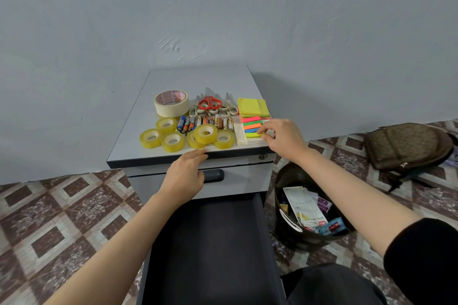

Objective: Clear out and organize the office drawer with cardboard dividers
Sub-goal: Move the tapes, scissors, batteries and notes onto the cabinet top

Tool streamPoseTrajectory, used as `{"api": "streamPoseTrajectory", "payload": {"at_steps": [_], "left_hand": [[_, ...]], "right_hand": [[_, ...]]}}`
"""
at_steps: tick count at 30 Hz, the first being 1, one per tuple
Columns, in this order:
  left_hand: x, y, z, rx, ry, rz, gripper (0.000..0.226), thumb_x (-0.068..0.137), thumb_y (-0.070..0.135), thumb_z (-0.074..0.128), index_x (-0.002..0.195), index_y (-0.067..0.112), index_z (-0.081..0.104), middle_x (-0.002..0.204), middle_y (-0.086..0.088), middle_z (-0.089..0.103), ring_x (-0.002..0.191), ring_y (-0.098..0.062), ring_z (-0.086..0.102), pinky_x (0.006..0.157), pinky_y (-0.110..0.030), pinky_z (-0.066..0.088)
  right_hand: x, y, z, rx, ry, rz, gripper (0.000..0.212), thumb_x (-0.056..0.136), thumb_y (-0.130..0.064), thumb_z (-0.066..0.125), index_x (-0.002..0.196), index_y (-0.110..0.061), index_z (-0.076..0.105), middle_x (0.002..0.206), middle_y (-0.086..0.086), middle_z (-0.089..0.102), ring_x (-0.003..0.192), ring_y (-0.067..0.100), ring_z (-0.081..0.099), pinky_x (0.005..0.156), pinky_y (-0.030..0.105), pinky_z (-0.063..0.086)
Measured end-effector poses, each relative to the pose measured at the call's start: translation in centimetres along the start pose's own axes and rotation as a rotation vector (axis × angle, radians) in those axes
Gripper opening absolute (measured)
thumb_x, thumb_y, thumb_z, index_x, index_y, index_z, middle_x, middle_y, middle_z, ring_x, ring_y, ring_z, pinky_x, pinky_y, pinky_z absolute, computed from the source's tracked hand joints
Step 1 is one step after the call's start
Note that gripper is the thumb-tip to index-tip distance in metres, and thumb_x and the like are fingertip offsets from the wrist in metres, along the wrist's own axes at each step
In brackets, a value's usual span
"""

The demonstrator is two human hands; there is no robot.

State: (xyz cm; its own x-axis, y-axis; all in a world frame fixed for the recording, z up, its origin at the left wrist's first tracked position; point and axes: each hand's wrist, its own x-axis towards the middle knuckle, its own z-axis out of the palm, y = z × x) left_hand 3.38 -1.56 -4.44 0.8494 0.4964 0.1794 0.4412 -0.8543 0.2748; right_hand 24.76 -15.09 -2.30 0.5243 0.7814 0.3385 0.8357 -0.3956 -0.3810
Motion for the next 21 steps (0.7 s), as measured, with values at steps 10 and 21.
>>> {"api": "streamPoseTrajectory", "payload": {"at_steps": [10, 21], "left_hand": [[-0.03, -0.16, 0.13, -0.019, 0.007, -0.002, 0.048, 0.089, 0.007, 0.048, 0.137, 0.013, 0.048, 0.148, 0.004, 0.038, 0.138, -0.012, 0.031, 0.109, -0.021, 0.025], [-0.01, 0.07, 0.1, -0.005, 0.001, -0.028, 0.047, 0.09, 0.009, 0.047, 0.137, 0.016, 0.047, 0.148, 0.008, 0.037, 0.137, -0.01, 0.032, 0.106, -0.024, 0.031]], "right_hand": [[0.02, -0.15, -0.13, 0.012, 0.005, 0.006, 0.019, 0.087, -0.006, 0.061, 0.104, -0.009, 0.069, 0.115, 0.007, 0.065, 0.089, 0.019, 0.057, 0.08, 0.026, 0.041], [0.21, 0.01, 0.31, 0.011, 0.027, 0.072, 0.02, 0.087, -0.011, 0.063, 0.107, -0.011, 0.067, 0.109, 0.005, 0.064, 0.092, 0.017, 0.056, 0.08, 0.025, 0.042]]}}
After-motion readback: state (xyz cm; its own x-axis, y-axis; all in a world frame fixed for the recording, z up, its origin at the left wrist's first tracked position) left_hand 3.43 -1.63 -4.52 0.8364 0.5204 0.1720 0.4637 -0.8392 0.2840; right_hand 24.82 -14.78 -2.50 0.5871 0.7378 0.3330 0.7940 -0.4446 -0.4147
